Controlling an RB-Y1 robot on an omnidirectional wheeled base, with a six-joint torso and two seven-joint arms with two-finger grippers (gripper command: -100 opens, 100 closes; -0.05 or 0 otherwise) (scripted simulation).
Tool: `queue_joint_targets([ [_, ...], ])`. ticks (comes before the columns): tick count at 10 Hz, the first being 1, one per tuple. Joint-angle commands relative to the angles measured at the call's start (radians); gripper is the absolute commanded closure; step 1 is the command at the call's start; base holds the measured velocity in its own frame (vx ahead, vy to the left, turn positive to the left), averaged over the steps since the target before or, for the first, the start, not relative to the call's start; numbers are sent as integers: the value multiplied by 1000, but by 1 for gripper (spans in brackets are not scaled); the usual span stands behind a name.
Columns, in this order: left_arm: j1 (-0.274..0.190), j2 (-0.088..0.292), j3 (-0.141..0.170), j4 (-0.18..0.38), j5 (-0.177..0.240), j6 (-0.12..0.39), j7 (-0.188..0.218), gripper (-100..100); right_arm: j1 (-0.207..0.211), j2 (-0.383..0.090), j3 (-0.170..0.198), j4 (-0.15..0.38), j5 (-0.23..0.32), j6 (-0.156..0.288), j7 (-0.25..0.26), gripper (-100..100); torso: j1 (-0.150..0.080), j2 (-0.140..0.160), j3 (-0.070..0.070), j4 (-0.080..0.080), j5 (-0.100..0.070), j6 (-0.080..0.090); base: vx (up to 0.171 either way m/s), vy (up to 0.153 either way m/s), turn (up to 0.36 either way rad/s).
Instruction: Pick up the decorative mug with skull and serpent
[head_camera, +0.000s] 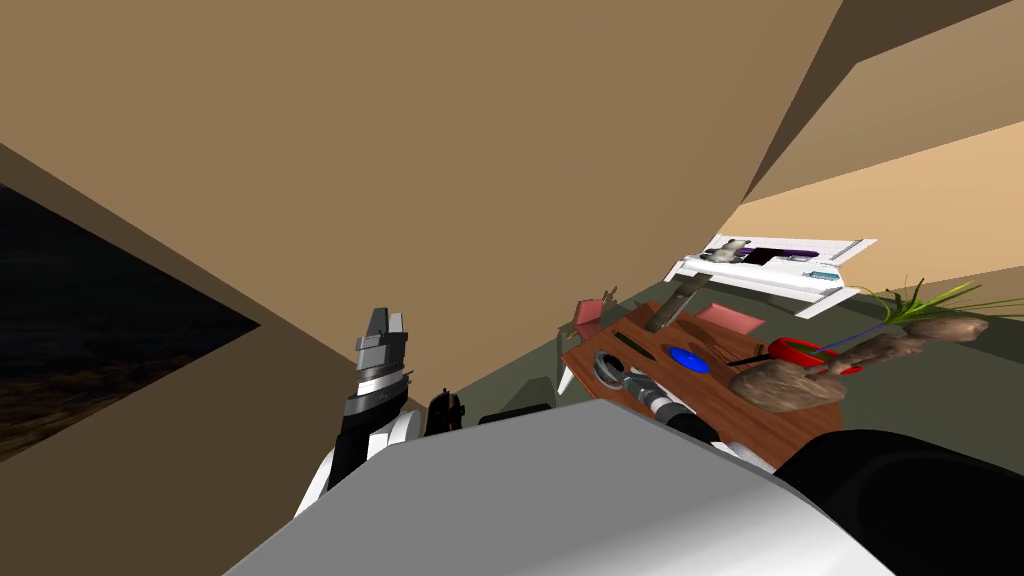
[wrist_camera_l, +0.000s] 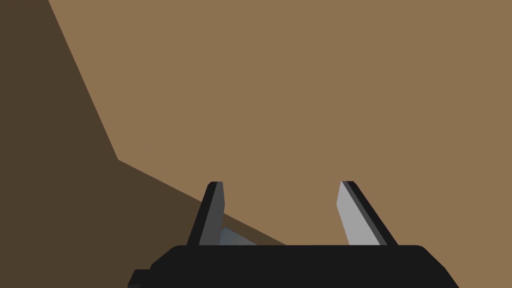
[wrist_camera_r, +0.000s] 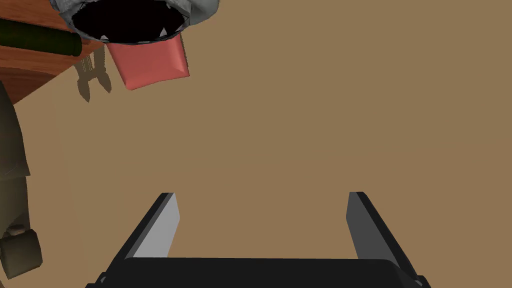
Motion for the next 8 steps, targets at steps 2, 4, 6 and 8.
queue_joint_targets([
  [2,0,0,0,0,0,0,0,0,49,-36,3,45,49,55,46,-100,0,0,0,0,0,0,-23,-4,23],
  [4,0,0,0,0,0,0,0,0,49,-36,3,45,49,55,46,-100,0,1,1,0,0,0,-7,1,-4],
  [6,0,0,0,0,0,0,0,0,62,-46,6,55,63,72,58,-100,0,-2,-1,0,0,0,11,-7,36],
  [8,0,0,0,0,0,0,0,0,75,-56,10,66,78,88,71,-100,0,0,0,0,0,0,-17,-2,9],
])
